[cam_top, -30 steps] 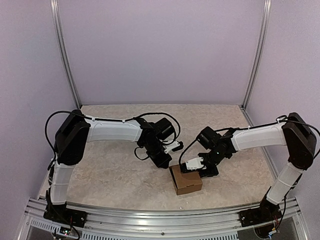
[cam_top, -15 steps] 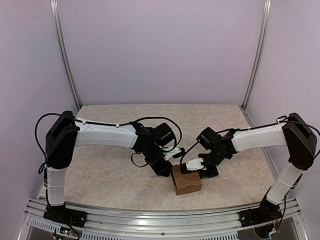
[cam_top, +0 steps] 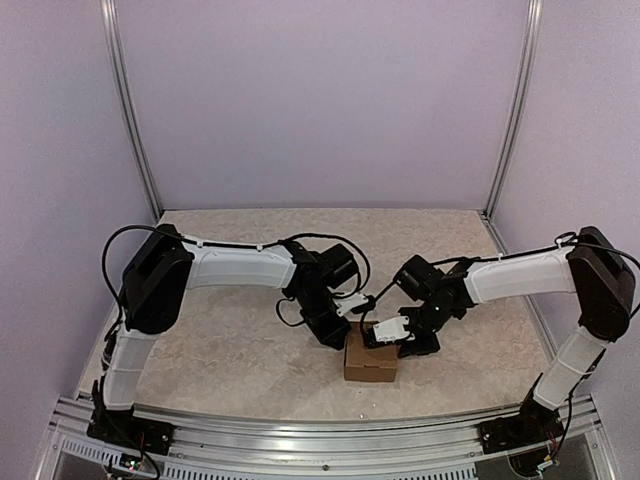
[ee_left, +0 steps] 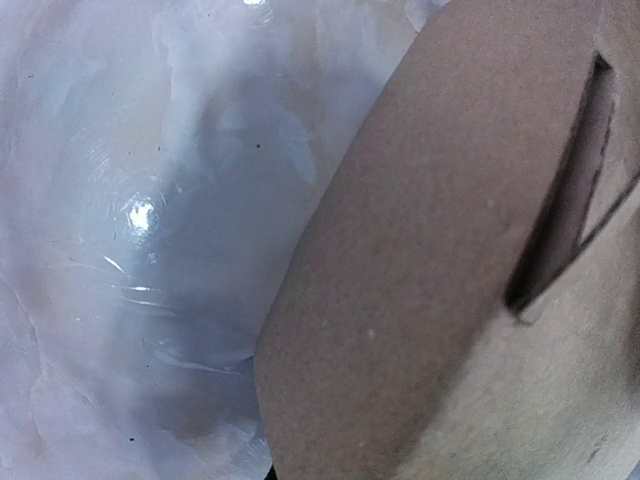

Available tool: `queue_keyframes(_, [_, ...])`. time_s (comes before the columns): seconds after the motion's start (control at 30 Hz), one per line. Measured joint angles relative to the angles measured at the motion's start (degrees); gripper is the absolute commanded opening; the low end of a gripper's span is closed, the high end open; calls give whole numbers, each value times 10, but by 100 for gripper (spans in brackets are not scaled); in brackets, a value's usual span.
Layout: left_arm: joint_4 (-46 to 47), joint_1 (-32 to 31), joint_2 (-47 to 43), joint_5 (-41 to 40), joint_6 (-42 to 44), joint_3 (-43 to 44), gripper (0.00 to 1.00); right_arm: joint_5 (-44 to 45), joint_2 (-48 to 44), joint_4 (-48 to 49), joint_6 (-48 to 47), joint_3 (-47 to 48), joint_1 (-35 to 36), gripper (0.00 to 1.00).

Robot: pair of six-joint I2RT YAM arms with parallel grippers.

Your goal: Fold the paper box

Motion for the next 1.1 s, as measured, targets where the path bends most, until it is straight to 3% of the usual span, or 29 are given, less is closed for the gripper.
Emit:
queue_keyframes(0.17, [22,7,-13,-9,0,-21,9,9,-3,-1,2,0,4,30])
queue_keyframes(0.27, [43,18,-43,-30,-3,-62,11,7,-17,-3,3,-1,-7,37])
queue_keyframes(0.4, [48,41,-105,-73,-15,-104,11,16,-82,-10,13,-1,-58,61])
queue_keyframes(0.47, [51,59,-147,-97,-23,-122,17,29,-129,-7,23,-1,-82,97])
queue_keyframes(0.57, [64,87,-199,-136,-34,-139,32,71,-207,27,43,-3,-112,100])
queue_keyframes(0.6, [76,99,-219,-152,-43,-147,42,86,-227,47,56,-5,-119,100])
queue_keyframes(0.63, [85,107,-233,-163,-46,-153,80,97,-251,79,76,-10,-128,100])
queue_keyframes(0.67, [97,116,-248,-173,-51,-163,96,104,-271,105,97,-13,-139,100])
queue_keyframes(0.83, [166,158,-328,-212,-88,-231,99,145,-296,216,219,-16,-195,100])
queue_keyframes(1.1, [255,166,-424,-285,-129,-297,99,151,-248,287,320,-40,-195,100])
